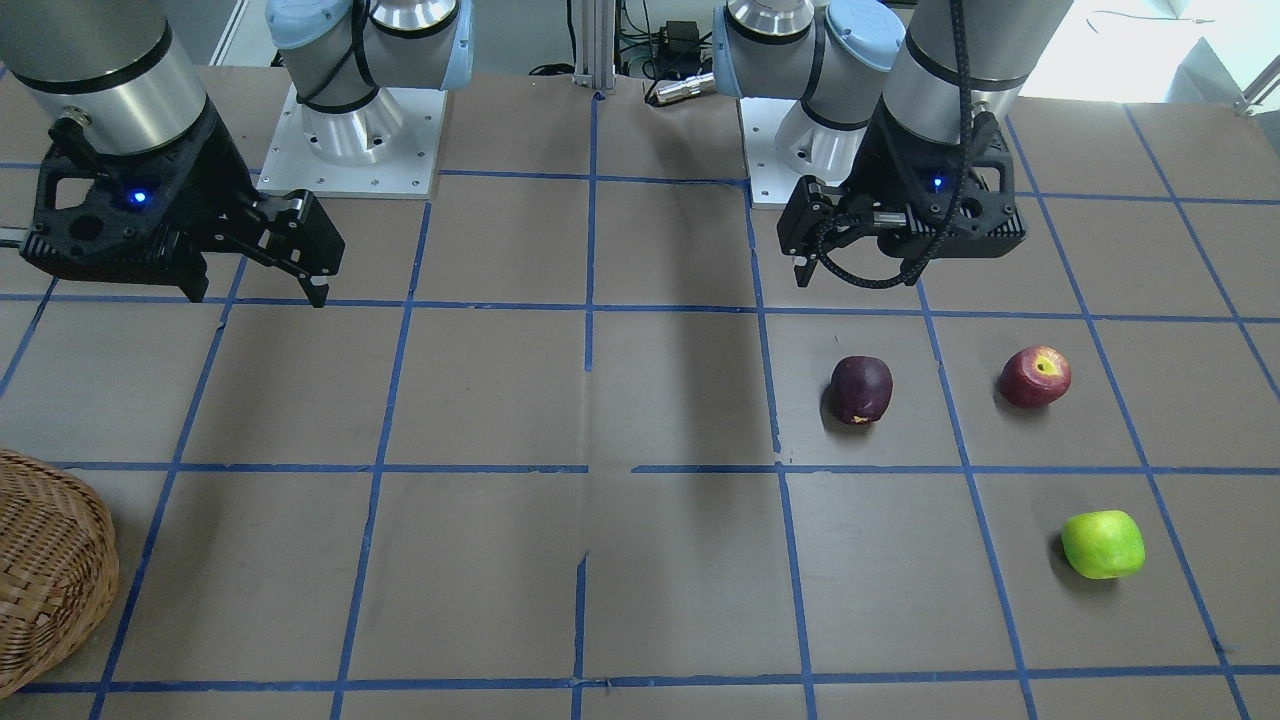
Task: Put all apples into basket
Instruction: 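Reach down with the left gripper and grasp the dark purple apple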
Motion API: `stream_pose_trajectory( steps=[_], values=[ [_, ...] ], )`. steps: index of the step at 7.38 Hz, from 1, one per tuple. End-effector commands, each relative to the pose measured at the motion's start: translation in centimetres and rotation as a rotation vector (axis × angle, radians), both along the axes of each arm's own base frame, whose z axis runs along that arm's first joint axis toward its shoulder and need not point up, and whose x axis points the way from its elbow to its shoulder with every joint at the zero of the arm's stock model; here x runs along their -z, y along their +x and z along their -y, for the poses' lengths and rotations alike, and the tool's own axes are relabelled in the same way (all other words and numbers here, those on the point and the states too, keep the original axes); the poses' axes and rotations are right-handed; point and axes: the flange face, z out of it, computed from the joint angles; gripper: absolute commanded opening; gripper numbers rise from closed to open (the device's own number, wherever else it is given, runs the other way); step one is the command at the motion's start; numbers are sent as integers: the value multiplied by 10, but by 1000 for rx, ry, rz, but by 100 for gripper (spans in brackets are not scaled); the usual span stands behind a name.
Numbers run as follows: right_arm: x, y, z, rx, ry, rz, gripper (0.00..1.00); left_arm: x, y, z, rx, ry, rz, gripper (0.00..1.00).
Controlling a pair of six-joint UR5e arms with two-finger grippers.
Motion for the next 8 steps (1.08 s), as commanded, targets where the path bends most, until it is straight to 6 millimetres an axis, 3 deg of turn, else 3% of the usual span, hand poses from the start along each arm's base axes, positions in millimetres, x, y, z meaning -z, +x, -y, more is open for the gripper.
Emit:
stream_pose_trajectory(
  steps=[1, 5, 7, 8],
  values=[
    [0, -1, 0, -1, 0, -3, 100, -2, 0, -2, 0, -3, 0, 100],
    [1, -1, 0, -2, 2, -5, 100, 2, 7, -9, -7, 9, 2, 100],
    [2, -1, 0, -4, 3, -6, 100, 60, 17, -14, 51, 92, 11, 100],
    [2, -1, 0, -4, 5, -6, 100, 105, 42, -12, 50, 119, 7, 100]
  ],
)
